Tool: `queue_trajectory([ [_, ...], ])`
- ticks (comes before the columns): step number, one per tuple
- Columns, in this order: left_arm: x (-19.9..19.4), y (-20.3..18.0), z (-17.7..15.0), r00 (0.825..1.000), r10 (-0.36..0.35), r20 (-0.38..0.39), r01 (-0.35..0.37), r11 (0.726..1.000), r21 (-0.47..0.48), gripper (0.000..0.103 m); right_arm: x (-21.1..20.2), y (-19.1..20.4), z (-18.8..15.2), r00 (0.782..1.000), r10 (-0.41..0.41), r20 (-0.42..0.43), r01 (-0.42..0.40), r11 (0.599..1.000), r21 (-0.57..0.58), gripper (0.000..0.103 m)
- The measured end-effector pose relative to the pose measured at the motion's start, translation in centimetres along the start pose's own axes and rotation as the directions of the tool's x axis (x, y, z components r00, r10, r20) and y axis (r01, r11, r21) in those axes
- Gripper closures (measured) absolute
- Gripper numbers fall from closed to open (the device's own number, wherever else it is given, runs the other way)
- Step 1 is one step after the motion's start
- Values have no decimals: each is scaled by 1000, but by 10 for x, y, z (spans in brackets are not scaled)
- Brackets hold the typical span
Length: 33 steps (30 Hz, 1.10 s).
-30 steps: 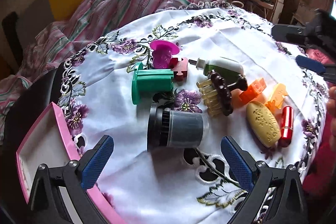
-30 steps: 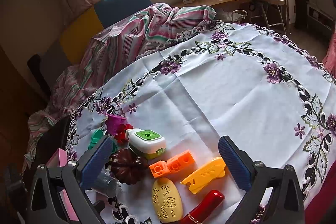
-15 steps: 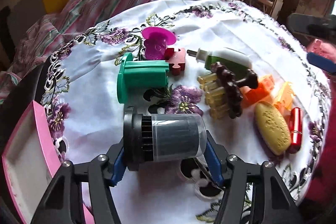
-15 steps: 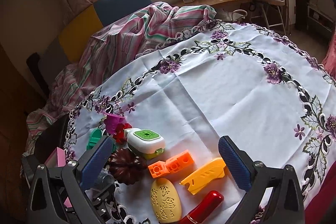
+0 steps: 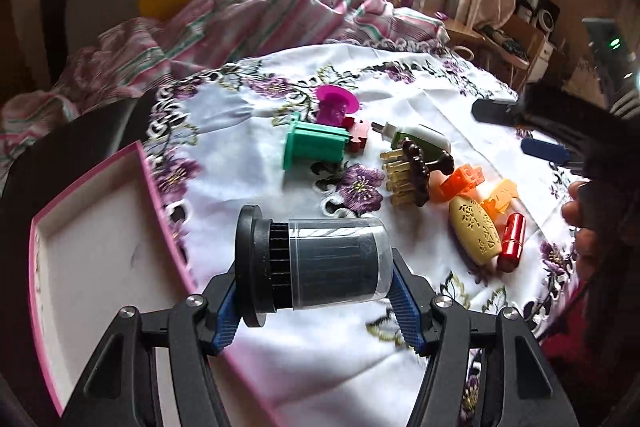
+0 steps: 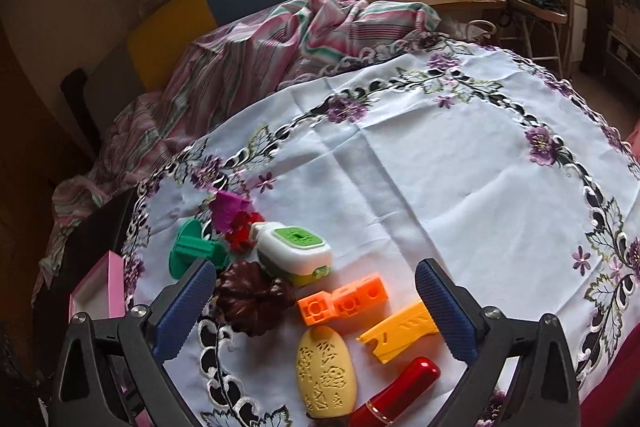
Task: Organize rigid objects
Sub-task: 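Carry the cylinder into the pink tray with the left tool while the right tool grasps the green spool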
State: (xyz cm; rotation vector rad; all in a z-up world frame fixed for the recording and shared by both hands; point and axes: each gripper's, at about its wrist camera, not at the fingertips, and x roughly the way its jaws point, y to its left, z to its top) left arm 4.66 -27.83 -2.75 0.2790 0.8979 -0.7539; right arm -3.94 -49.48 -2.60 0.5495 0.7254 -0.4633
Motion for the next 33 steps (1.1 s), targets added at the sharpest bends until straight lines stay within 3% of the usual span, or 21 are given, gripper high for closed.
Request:
queue_trajectory([
  [6,-18,13,-15,1000,-2,13,3,999,-47,38,5,29,-9,998,40,-40,-45,991,-129,15],
  [10,-30,24,-24,1000,-3,24,5,997,-72,38,5,61,-18,996,61,-58,-75,959,-272,27],
  [13,-39,35,-27,999,-6,34,9,995,-97,38,12,86,-16,994,72,-79,-96,929,-358,31],
  [17,-48,48,-31,999,-2,46,8,991,-136,38,39,123,-7,991,35,-132,-99,847,-522,36],
  [21,-57,66,-36,998,9,54,1,983,-185,38,82,152,-3,977,-78,-200,-80,732,-676,44],
  [25,-63,87,-44,998,27,58,-12,971,-239,38,120,161,-1,957,-167,-236,-66,669,-741,45],
  [28,-67,105,-50,998,44,55,-27,959,-284,38,143,166,0,943,-198,-266,-73,657,-750,49],
  [30,-67,115,-54,997,54,53,-35,950,-311,38,151,170,-2,938,-193,-288,-93,660,-746,70],
  [33,-69,128,-58,996,71,51,-50,938,-343,38,147,175,-6,943,-174,-282,-96,671,-736,73],
])
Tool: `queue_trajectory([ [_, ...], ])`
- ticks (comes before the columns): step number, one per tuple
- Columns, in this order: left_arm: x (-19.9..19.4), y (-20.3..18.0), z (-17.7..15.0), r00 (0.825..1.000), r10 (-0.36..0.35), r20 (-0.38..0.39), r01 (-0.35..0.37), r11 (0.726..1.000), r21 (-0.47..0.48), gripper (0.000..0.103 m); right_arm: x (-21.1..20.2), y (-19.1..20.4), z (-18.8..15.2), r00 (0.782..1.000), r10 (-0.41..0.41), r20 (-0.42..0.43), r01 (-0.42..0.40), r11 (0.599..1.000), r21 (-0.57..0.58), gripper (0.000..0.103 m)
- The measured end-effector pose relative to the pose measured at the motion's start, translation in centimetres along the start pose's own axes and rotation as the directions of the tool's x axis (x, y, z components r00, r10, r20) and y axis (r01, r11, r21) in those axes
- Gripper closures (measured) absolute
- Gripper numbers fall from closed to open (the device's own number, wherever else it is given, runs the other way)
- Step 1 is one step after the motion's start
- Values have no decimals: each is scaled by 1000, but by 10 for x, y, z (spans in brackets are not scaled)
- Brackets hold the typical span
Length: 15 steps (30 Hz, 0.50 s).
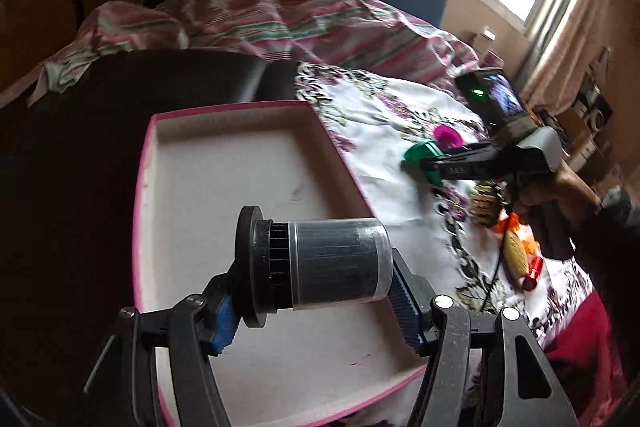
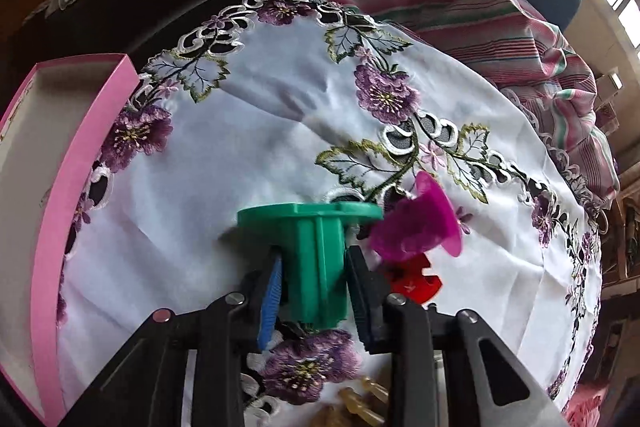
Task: Organize rigid objects
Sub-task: 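Carry the cylinder into the pink tray with the left tool while the right tool grasps the green spool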
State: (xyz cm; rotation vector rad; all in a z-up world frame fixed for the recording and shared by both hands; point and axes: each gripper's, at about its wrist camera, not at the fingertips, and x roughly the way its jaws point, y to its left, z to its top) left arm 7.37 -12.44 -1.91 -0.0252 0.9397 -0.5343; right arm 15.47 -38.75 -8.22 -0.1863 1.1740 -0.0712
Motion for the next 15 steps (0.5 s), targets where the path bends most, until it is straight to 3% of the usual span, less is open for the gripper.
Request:
queue_trajectory([
  [5,-1,19,-1,1000,24,7,-24,999,-42,38,-33,15,-16,996,44,73,-47,998,41,73],
  [8,-1,29,0,1000,31,0,-30,997,-68,38,-48,33,-36,990,113,82,-117,992,46,73],
  [15,-3,51,11,999,40,15,-38,993,-108,38,-37,65,-70,989,125,75,-127,992,25,73],
])
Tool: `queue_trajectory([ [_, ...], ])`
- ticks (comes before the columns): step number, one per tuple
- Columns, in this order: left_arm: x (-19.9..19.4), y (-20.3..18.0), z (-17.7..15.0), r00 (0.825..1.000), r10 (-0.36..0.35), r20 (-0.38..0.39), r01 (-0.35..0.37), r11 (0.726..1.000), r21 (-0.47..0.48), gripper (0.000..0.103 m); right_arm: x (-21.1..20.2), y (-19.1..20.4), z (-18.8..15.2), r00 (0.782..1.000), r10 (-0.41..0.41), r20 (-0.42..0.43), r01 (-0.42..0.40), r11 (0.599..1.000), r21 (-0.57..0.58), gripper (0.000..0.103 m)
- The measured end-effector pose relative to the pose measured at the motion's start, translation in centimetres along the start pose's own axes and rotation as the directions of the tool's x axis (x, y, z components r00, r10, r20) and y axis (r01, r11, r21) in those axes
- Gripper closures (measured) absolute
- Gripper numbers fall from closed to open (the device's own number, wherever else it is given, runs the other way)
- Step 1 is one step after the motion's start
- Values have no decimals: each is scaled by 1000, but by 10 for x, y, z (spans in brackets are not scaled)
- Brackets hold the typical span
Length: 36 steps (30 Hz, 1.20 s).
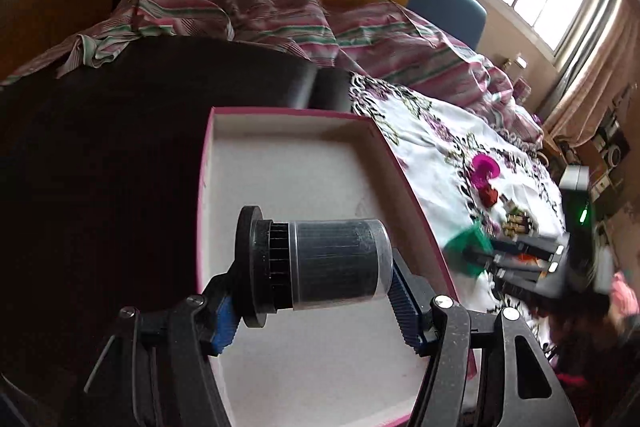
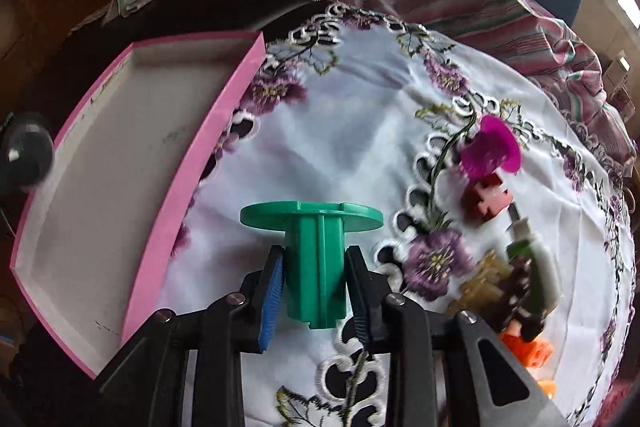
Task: Organize rigid objects
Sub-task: 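Carry the cylinder into the pink tray with the left tool while the right tool grasps the green spool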
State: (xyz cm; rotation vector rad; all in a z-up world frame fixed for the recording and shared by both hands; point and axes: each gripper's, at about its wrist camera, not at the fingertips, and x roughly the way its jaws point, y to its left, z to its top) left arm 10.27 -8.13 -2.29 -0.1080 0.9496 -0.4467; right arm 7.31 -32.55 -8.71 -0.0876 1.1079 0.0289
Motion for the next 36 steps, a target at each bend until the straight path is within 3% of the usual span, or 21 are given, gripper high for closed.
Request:
queue_trajectory([
  [12,51,19,61,997,73,-4,-72,997,25,39,2,-1,-3,1000,-5,24,5,1000,-7,73],
  [17,76,26,76,990,140,-6,-139,989,49,42,0,3,-4,999,-18,27,19,1000,-22,73],
  [21,78,28,77,986,167,2,-167,985,50,42,0,4,-5,999,-23,28,24,999,-27,73],
  [25,55,30,71,984,169,59,-171,985,25,22,3,2,-4,999,-28,17,28,999,-18,73],
  [36,6,9,17,975,205,85,-209,977,39,22,4,4,-3,999,-37,14,37,999,-14,73],
])
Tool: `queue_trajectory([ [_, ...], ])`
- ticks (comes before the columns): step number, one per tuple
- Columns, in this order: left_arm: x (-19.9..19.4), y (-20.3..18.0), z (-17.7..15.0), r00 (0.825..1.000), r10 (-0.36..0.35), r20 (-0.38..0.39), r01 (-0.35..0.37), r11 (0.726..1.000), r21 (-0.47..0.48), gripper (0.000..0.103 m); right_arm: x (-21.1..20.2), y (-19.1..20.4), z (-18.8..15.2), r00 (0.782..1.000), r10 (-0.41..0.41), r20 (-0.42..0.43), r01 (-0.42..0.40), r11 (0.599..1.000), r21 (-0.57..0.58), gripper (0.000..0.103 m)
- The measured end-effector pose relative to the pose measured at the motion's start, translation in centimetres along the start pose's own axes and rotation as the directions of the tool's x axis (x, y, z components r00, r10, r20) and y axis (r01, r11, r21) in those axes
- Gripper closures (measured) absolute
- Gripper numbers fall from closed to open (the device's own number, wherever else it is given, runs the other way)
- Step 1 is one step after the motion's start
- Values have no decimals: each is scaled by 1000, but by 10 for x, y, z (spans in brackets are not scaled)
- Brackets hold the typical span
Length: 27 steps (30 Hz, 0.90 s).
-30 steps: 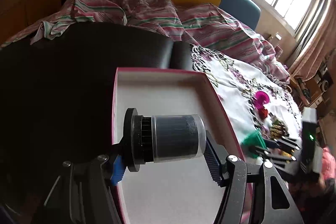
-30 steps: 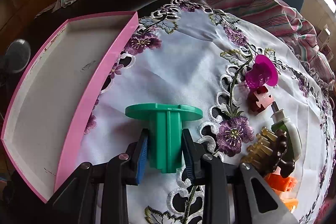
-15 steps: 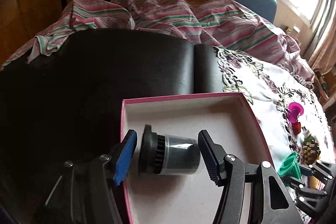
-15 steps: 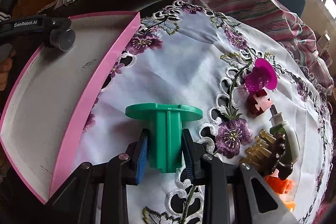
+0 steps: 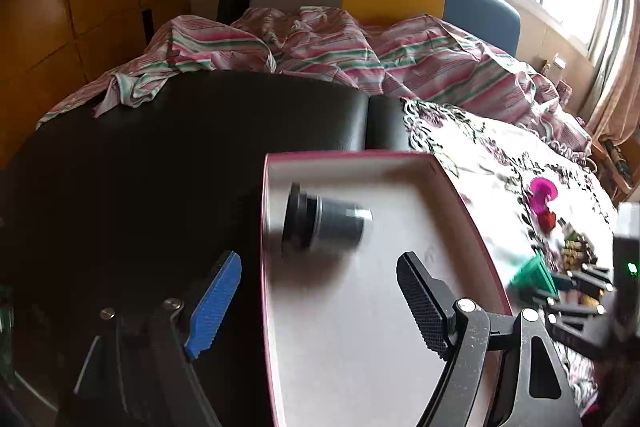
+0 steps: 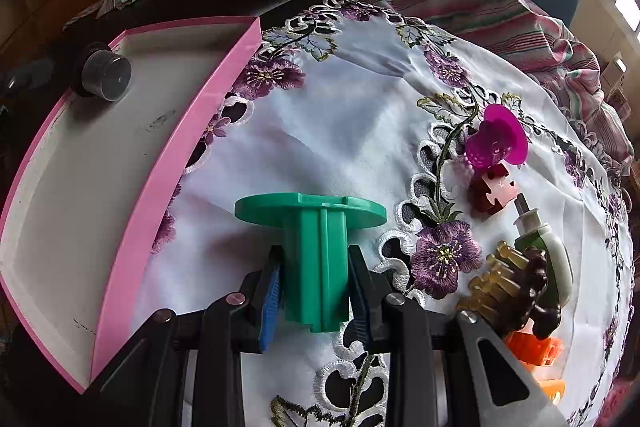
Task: Organize rigid objects
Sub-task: 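Carry the cylinder into the pink tray with the left tool while the right tool grasps the green spool, then carry the green spool into the tray and release it with the right tool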
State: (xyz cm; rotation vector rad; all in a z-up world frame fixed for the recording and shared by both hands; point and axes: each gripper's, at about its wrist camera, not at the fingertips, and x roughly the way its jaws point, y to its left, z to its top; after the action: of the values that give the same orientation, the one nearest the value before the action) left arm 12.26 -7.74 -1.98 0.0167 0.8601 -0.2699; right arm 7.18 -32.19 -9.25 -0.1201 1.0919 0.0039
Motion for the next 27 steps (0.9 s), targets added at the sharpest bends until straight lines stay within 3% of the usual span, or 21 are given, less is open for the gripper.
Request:
queue_trajectory([
  [12,-42,-12,-35,999,30,20,-30,1000,-4,22,-1,4,-2,1000,-25,11,25,999,-24,73],
  [27,-53,-9,-50,999,44,9,-44,999,-11,22,1,0,-2,1000,-10,5,10,1000,-5,73],
])
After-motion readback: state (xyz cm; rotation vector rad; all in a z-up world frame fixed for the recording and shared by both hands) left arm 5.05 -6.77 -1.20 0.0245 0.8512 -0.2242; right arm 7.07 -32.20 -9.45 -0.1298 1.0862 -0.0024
